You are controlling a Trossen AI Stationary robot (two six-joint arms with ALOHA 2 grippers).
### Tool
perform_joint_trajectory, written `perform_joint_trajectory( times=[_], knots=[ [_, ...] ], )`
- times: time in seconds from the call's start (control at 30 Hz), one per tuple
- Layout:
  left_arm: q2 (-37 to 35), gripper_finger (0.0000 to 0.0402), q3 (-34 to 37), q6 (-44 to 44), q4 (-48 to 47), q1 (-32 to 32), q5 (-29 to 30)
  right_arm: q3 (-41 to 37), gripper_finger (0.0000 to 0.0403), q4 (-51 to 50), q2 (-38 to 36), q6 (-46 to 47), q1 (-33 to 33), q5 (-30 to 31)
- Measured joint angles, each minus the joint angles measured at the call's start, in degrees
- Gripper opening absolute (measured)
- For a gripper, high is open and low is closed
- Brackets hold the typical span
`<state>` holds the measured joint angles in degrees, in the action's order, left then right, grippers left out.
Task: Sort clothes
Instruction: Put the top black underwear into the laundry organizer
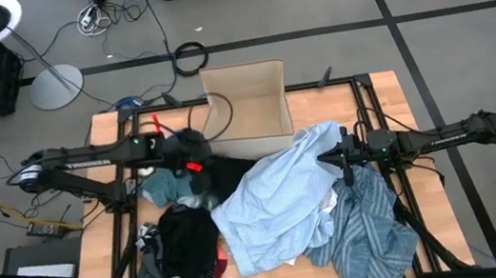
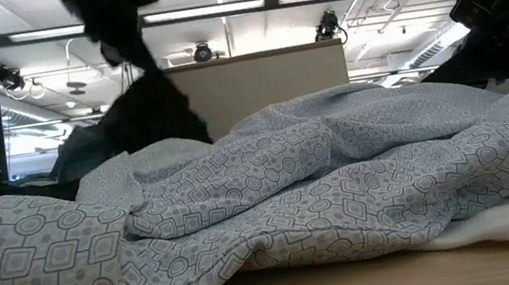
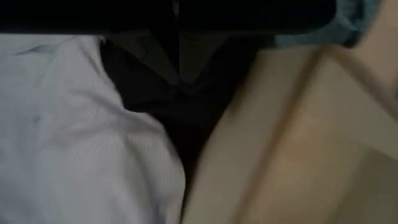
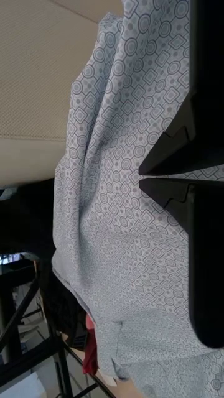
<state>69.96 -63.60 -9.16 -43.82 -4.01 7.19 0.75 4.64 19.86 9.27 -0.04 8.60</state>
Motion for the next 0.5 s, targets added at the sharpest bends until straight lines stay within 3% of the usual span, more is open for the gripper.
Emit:
perform_joint_trajectory(
  times=[0.2, 0.5],
  knots=[
    [0.22, 0.0001, -12.34, 1.47, -4.44, -0.02, 2.4, 0.0, 0.0023, 0.0, 0.01, 0.01, 0.01, 0.0],
    [3.17, 0.0, -28.52, 7.37, 0.59, -3.07, 6.85, 0.0, 0.0023, 0.2, 0.02, -0.01, 0.01, 0.0]
  ],
)
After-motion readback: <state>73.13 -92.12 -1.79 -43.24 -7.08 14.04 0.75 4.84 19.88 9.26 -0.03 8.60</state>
